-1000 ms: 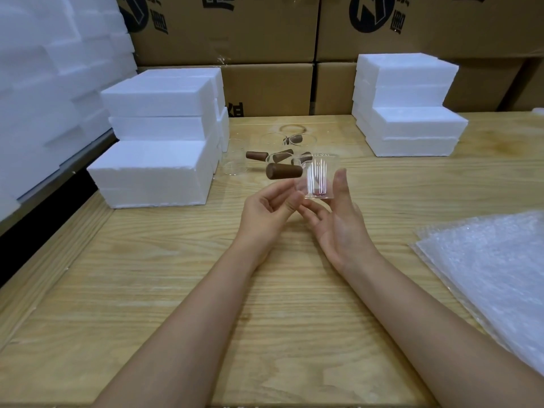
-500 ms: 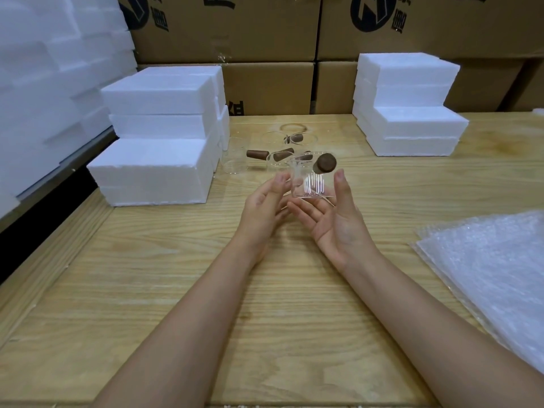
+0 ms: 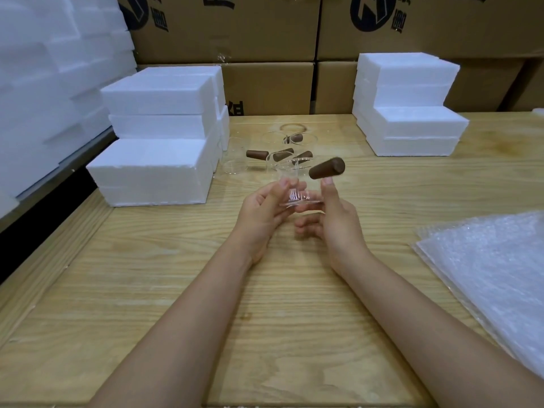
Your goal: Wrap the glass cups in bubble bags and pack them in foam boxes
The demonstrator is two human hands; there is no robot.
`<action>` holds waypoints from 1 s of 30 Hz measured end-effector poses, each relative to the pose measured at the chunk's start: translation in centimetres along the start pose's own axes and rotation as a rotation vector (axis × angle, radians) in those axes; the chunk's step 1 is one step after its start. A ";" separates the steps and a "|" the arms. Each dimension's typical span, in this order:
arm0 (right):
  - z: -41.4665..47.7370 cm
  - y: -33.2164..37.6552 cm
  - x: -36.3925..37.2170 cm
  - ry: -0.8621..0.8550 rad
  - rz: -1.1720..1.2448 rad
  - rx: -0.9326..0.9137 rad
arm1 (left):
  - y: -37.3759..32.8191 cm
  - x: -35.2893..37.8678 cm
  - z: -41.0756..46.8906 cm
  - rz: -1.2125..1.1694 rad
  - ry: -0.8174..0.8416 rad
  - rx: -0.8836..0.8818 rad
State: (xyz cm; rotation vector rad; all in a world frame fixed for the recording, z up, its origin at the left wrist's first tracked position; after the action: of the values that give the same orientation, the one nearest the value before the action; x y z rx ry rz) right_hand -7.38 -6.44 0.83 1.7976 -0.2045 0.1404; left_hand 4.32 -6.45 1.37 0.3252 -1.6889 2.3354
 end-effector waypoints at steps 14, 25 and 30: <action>-1.2 1.6 -2.0 -0.324 -0.422 -0.812 | 0.3 0.2 -0.2 0.152 -0.031 0.064; 1.3 1.1 -3.2 -0.412 -0.105 -0.256 | 0.6 0.8 -0.9 0.380 0.107 0.273; 1.4 0.8 -3.1 -0.369 0.014 -0.120 | 0.5 0.7 -0.8 0.460 0.105 0.325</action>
State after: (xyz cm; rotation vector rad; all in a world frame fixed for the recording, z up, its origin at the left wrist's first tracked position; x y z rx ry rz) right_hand -10.58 -7.80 0.65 1.6912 -0.4776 -0.1928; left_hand 3.41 -5.86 0.88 -0.1504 -1.4497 2.9042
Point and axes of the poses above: each hand's wrist, its own z-axis towards the middle knuckle, its own x-axis out of the palm, y = z × x, the point moved 2 cm from there along z, towards the middle knuckle, and after that the axes turned 14 degrees about x, right-handed, at the moved point
